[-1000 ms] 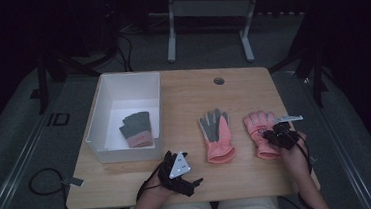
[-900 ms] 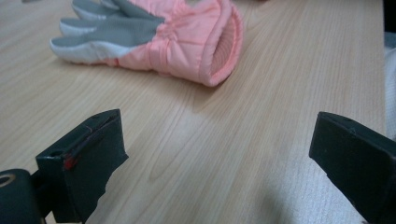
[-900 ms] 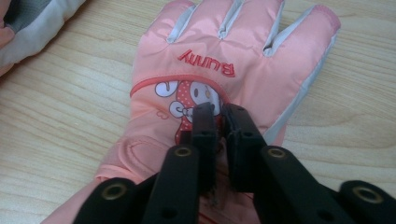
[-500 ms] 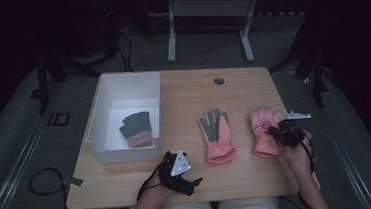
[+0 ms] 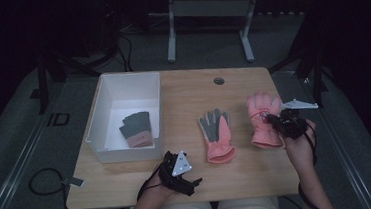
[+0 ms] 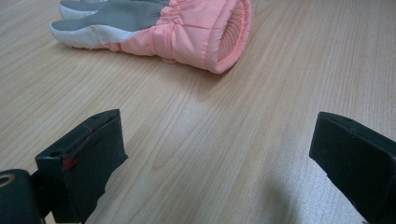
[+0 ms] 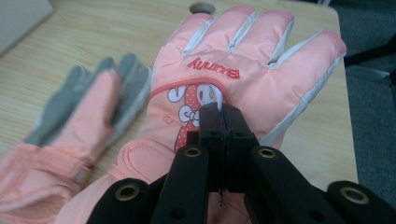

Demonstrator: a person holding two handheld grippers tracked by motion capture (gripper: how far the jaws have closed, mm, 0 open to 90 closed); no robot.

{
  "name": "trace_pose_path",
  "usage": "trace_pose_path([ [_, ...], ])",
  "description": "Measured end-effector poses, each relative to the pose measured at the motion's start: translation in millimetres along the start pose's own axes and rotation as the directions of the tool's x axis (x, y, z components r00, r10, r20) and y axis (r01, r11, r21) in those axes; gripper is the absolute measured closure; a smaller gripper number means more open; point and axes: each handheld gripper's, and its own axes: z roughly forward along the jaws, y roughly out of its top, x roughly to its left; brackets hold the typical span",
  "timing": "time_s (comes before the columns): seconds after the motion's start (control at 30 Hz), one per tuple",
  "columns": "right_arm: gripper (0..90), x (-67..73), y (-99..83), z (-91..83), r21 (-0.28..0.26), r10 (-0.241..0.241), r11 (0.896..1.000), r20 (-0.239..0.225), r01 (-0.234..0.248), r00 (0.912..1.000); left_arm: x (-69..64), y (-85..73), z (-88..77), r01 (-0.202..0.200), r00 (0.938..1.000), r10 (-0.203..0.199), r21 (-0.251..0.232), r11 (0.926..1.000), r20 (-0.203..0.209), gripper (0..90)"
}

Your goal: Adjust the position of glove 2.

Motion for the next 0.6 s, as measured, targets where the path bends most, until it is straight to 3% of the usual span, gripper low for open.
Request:
trace_pose_path([
  [0.23, 88.8, 20.1, 17.4, -11.0, -0.034, -0.031, 0.999, -0.021, 0.030, 0.9993, 1.1, -0.1, -0.8, 0.005, 1.0000, -0.005, 0.001, 1.0000, -0.005, 2.9],
  [0.6, 88.8, 77.7, 34.0, -11.1, -0.041, -0.097, 0.995, -0.088, 0.094, 0.9914, 1.5, -0.2, -1.2, 0.005, 1.0000, -0.005, 0.008, 1.0000, -0.006, 2.9],
])
